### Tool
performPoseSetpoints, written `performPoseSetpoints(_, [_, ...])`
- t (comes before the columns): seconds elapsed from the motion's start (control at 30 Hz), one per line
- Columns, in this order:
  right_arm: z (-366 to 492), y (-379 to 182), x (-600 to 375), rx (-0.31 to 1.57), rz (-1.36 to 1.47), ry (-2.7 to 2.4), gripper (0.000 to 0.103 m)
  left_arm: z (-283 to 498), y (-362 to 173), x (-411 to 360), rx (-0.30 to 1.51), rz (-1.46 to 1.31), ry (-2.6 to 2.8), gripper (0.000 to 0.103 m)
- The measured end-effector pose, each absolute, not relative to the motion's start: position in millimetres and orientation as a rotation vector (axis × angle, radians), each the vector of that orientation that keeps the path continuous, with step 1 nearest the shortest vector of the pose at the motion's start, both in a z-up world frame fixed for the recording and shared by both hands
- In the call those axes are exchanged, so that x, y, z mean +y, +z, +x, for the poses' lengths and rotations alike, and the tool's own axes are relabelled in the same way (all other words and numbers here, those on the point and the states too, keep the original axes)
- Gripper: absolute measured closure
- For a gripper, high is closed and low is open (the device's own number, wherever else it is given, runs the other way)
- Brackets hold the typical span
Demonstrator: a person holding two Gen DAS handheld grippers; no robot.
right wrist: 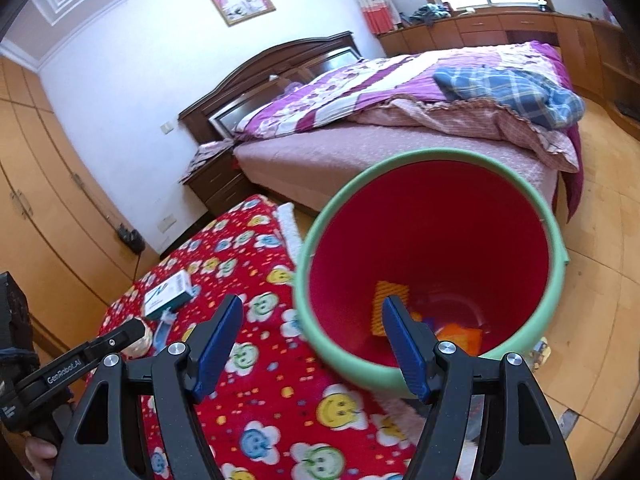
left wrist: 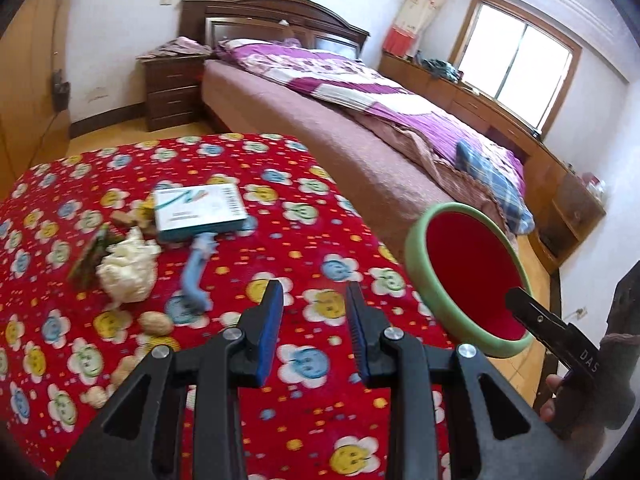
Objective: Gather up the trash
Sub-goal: 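Move both tools back over the bedspread toward the remaining trash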
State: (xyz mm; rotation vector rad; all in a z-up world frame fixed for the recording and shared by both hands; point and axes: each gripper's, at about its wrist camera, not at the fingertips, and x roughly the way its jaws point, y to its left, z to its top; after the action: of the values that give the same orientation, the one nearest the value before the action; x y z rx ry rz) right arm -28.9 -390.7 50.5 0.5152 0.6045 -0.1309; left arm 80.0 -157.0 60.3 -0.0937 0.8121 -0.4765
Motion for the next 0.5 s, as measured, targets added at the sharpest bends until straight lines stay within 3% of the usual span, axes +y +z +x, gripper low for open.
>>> performPoseSetpoints(0.5, [-3, 40, -340, 0.673, 0.465, -0.023, 0.030, 92, 45, -85, 0.818, -0.172, -0.293, 0.068])
